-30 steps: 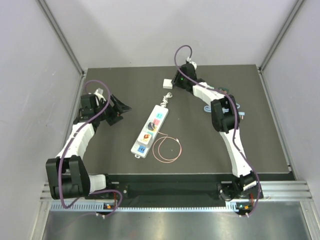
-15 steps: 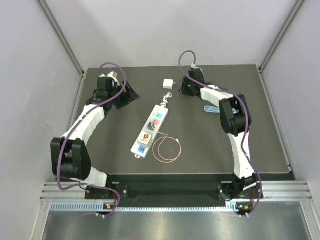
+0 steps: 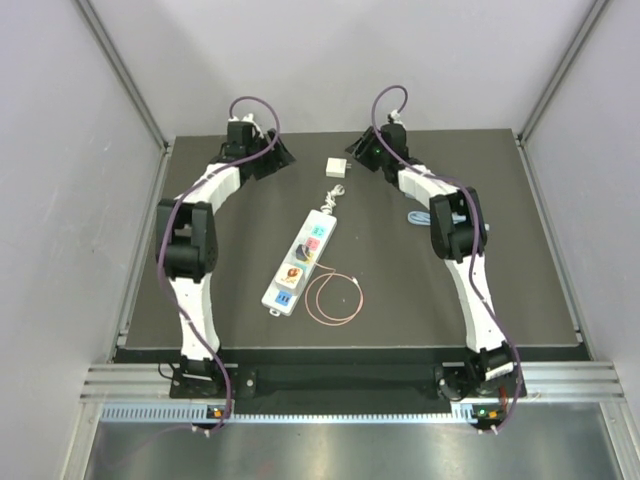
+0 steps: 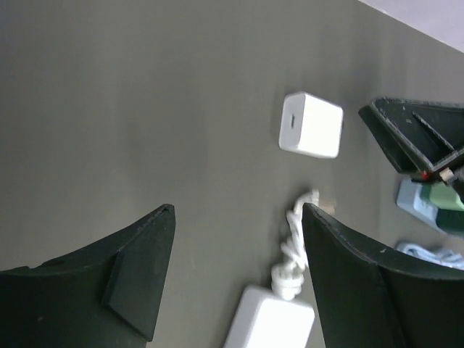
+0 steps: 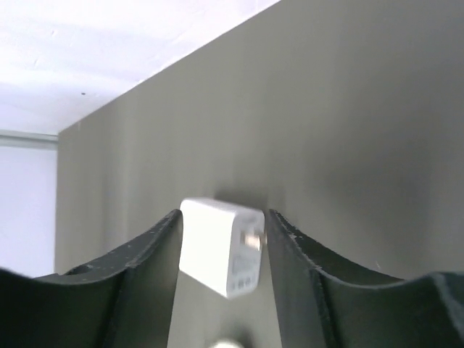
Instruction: Insert the plug
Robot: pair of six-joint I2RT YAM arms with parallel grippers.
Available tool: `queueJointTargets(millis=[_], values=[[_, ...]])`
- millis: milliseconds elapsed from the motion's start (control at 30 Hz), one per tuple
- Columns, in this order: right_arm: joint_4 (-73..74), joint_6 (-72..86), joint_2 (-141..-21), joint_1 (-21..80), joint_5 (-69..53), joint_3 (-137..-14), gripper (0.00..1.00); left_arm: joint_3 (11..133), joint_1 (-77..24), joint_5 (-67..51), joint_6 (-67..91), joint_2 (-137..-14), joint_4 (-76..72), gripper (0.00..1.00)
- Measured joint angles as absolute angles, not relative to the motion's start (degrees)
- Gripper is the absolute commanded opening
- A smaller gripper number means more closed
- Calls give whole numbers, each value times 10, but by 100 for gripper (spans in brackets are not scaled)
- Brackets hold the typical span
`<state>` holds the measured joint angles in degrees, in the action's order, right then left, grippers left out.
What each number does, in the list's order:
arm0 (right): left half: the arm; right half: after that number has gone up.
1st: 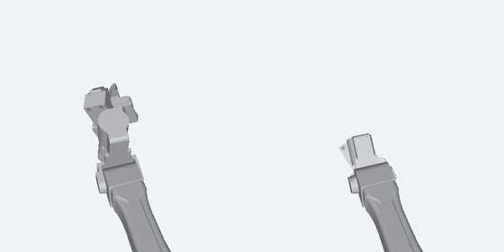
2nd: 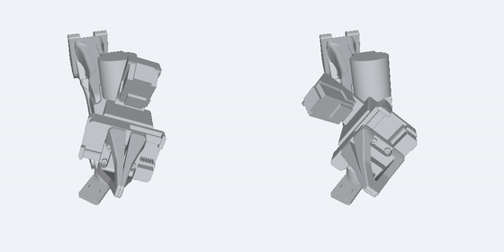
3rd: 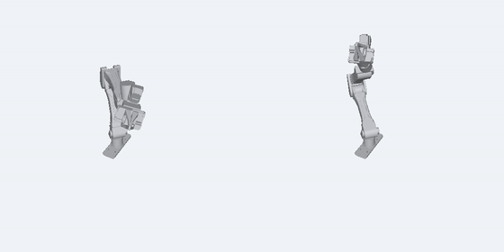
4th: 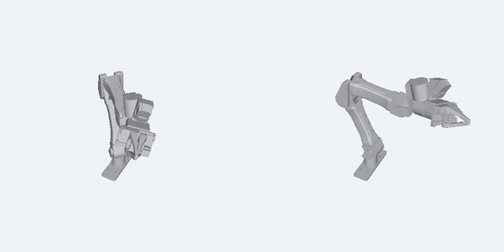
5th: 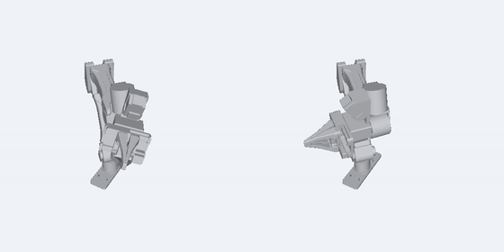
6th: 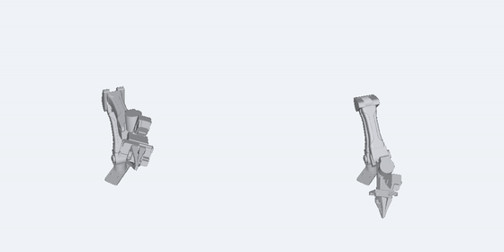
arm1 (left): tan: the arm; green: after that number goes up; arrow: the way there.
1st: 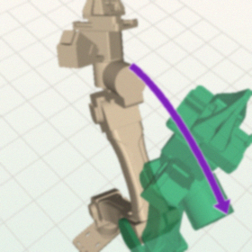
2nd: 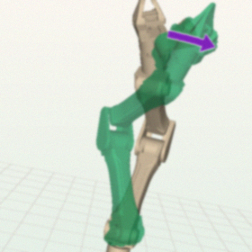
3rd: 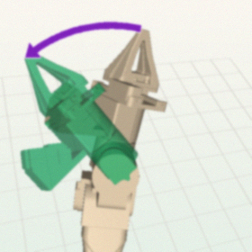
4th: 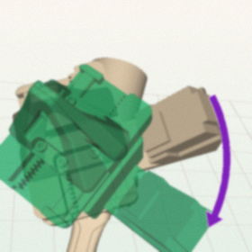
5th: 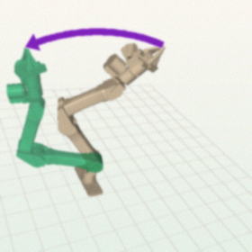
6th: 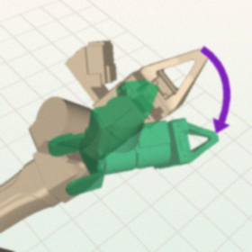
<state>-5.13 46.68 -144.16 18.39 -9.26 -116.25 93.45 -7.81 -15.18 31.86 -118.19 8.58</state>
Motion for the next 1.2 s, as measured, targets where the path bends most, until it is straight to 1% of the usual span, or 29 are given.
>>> queueJointTargets(millis=[100,233,367,467,533,700,867,967,1033,1067,1133,1167,1200], values=[[-58,487,-1478,184,-104,-1200,45,999,-78,-163,318,-1253,86,73],[-64,512,-1514,187,-111,-1228,44,1020,-78,-178,318,-1296,86,73],[-65,523,-1534,194,-117,-1249,39,1020,-77,-191,317,-1309,86,74],[-64,523,-1539,203,-123,-1264,36,1017,-75,-201,315,-1307,84,76],[-65,522,-1539,214,-129,-1266,35,1009,-71,-201,310,-1305,83,79],[-63,522,-1540,251,-144,-1266,33,976,-60,-189,290,-1285,109,82],[-69,523,-1541,289,-164,-1266,33,940,-55,-172,253,-1251,143,82],[-73,524,-1547,303,-187,-1276,33,936,-55,-145,199,-1229,182,82],[-82,527,-1551,307,-204,-1280,33,934,-55,-133,154,-1212,200,81],[-85,528,-1552,308,-211,-1280,33,931,-55,-130,135,-1204,205,77],[-90,528,-1555,307,-227,-1280,36,929,-55,-138,84,-1188,214,73],[-92,528,-1555,306,-234,-1280,41,929,-55,-156,51,-1182,215,73],[-93,527,-1556,305,-240,-1280,43,927,-54,-176,16,-1176,215,72]])
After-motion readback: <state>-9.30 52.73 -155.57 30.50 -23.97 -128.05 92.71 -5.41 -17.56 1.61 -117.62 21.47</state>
